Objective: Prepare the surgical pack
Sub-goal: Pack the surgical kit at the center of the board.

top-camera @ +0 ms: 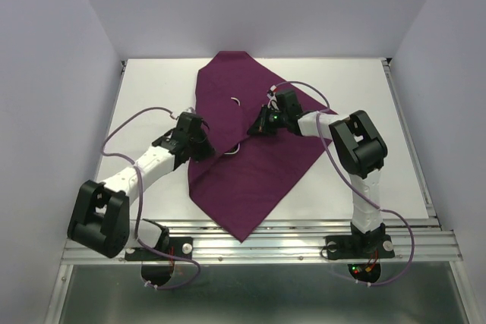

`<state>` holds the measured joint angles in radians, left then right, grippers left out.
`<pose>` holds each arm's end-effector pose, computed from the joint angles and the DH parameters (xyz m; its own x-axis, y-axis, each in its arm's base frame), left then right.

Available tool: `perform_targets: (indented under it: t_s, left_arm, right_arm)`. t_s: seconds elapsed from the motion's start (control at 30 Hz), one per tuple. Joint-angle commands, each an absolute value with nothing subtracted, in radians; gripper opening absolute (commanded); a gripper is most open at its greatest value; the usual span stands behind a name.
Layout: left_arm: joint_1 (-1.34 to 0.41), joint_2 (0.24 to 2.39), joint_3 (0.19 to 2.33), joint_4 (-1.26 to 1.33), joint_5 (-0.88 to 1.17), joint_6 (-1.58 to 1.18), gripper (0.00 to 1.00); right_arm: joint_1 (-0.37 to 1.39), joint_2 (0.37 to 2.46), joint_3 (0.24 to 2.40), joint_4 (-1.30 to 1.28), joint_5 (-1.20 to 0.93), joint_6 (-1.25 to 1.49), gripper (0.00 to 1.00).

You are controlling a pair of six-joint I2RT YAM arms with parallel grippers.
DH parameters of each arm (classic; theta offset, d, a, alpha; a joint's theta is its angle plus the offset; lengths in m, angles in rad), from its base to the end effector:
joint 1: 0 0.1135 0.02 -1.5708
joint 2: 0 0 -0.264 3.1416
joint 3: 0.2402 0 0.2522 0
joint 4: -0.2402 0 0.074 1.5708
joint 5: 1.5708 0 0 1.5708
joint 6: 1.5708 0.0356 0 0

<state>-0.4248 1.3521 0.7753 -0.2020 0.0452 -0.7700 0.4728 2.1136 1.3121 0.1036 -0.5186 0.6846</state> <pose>0.2533 -0.1164 0.2110 -0.7665 -0.4165 -0.4889 -0.1289 0.8455 -0.5183 0.3928 0.2207 0.1379 -0.9071 0.1529 -0.3921 -0.2065 0.6501 0.7313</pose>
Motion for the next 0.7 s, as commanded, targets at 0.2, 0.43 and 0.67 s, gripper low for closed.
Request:
perform_targets:
  t_s: [0.2, 0.43, 0.67]
  left_arm:
    - [-0.345, 1.242, 0.733, -0.199, 0.051, -0.707, 0.0]
    - [-0.324, 1.281, 0.716, -0.16, 0.071, -0.712, 0.0]
    - [-0.324, 1.24, 0.663, -0.167, 0.048, -0.698, 0.0]
  right_arm:
    - [0.483, 2.105, 1.361, 0.101, -0.511, 0.678, 0.03]
    - [0.483, 2.106, 1.377, 0.098, -0.499, 0.68, 0.08]
    - [0.483, 2.128, 1.411, 0.081, -0.503, 0.675, 0.06]
